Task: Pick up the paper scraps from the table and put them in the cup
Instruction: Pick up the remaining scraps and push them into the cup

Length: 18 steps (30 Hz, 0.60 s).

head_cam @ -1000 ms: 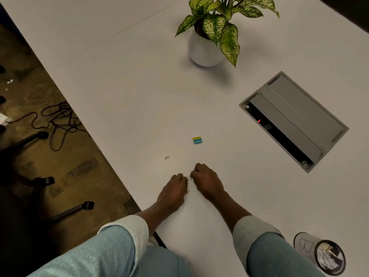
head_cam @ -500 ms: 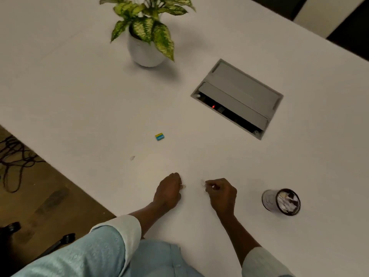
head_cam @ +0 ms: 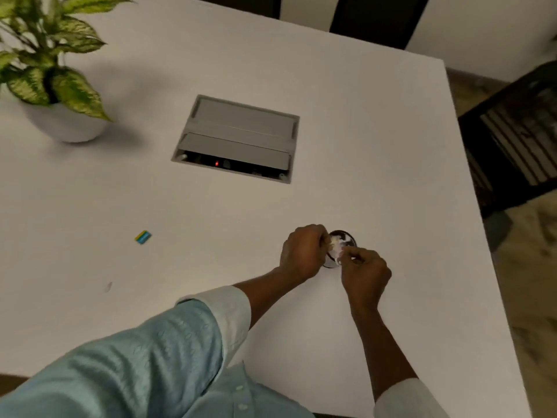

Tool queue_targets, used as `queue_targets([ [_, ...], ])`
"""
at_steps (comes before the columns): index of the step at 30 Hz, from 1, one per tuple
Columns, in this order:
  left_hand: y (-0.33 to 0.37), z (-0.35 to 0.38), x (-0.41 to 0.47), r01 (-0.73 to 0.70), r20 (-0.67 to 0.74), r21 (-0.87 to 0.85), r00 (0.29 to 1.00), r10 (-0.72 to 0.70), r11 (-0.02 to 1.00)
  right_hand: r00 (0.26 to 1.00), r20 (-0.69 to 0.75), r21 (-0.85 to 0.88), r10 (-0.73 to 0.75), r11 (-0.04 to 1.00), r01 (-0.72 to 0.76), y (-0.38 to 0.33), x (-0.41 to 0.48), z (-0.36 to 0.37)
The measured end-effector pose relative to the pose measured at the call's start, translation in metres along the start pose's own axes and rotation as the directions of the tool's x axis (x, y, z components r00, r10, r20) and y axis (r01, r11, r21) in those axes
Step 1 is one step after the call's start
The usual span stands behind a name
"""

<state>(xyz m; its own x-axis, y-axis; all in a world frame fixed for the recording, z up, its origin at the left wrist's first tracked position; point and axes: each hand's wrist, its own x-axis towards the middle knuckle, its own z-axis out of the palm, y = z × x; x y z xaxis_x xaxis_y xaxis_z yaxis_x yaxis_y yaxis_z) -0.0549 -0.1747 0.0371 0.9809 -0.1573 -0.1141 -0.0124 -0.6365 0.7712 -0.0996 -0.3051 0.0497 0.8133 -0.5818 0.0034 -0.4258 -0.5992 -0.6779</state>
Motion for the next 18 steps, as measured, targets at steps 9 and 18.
queue_targets([
  [9, 0.018, 0.033, 0.033, -0.103, 0.154, 0.289, 0.986, 0.06, 0.952, 0.989, 0.148, -0.105, -0.014, 0.994, 0.03, 0.014, 0.045, 0.001],
  [18, -0.009, 0.029, 0.03, -0.159, 0.125, 0.235, 0.983, 0.133, 0.959, 0.959, 0.209, -0.342, -0.19, 0.905, 0.254, 0.02, 0.034, 0.009],
])
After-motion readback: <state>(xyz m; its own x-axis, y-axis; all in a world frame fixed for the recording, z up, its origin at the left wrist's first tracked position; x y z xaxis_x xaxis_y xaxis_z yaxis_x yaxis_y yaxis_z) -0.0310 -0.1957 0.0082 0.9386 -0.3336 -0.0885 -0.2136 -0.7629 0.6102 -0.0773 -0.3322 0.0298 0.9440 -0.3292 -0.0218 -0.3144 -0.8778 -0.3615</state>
